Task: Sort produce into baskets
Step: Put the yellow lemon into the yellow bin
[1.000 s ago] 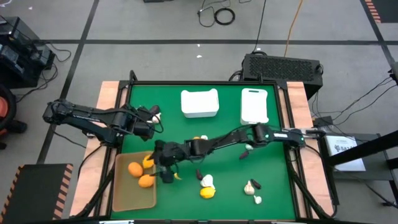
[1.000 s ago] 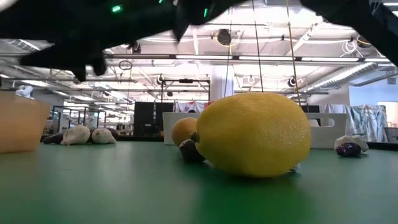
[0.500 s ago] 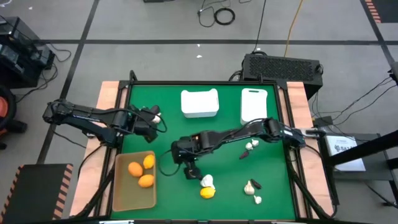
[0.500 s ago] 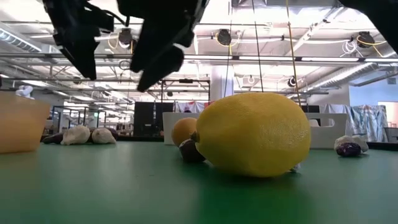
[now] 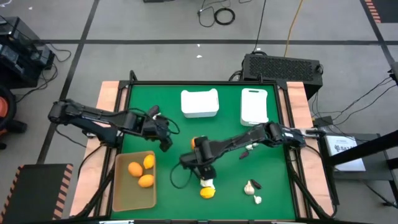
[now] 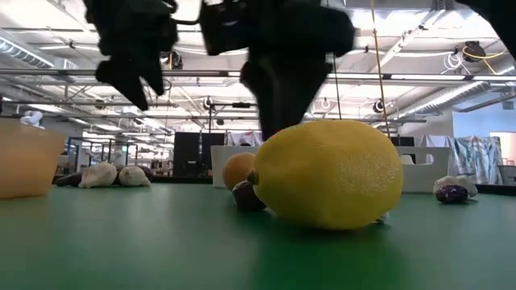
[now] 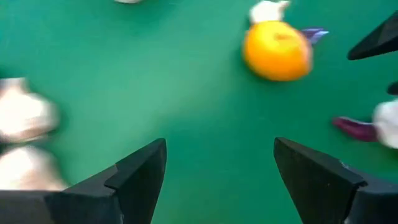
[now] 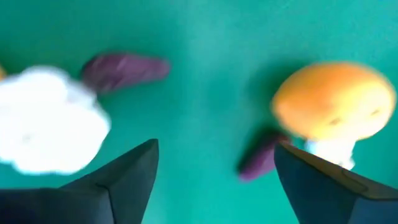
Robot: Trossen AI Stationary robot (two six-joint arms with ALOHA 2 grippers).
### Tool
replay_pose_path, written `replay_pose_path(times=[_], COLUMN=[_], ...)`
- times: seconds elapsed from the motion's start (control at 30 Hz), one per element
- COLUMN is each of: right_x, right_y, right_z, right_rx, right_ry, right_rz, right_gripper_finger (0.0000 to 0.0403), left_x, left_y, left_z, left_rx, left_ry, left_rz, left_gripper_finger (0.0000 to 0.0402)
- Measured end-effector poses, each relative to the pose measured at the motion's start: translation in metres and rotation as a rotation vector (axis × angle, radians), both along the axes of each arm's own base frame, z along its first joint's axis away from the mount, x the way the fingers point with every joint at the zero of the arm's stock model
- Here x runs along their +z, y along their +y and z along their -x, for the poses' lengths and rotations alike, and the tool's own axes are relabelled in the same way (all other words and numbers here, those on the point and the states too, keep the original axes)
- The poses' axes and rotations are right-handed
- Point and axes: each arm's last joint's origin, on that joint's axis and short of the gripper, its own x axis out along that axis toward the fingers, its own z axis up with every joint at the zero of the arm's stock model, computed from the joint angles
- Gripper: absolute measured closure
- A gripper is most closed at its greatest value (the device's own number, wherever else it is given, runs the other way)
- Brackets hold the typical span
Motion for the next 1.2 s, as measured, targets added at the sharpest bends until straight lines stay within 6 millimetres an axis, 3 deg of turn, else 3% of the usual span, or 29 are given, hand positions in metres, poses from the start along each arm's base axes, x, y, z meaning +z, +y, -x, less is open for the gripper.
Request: replay_pose_path(times=[0.17, 0.4, 0.6, 0.87, 1.03, 1.2], right_x=[0.005, 0.051, 0.072, 0.051, 0.033, 0.016], right_y=[0.026, 0.050, 0.054, 0.049, 0.048, 0.047], right_z=[0.017, 0.052, 0.109, 0.181, 0.204, 0.211], right_rx=[0.048, 0.024, -0.088, -0.280, -0.313, -0.323], right_ry=[0.045, -0.044, -0.201, -0.464, -0.528, -0.537], right_rz=[0.053, 0.090, 0.155, -0.043, -0.133, -0.152], right_gripper_finger=[0.0112, 0.0139, 0.0159, 0.0176, 0.0183, 0.0187], left_x=[-0.018, -0.042, -0.050, -0.055, -0.064, -0.076], left_y=[-0.005, -0.008, -0.001, 0.016, 0.019, 0.018], left_z=[-0.028, -0.059, -0.083, -0.102, -0.108, -0.115], left_rx=[-0.036, -0.033, -0.011, 0.052, 0.084, 0.098], left_ry=[-0.042, -0.086, -0.113, -0.097, -0.083, -0.082], left_rz=[0.069, 0.084, 0.080, 0.073, 0.082, 0.116], left_gripper_finger=[0.0097, 0.0097, 0.0097, 0.0097, 0.0097, 0.0097])
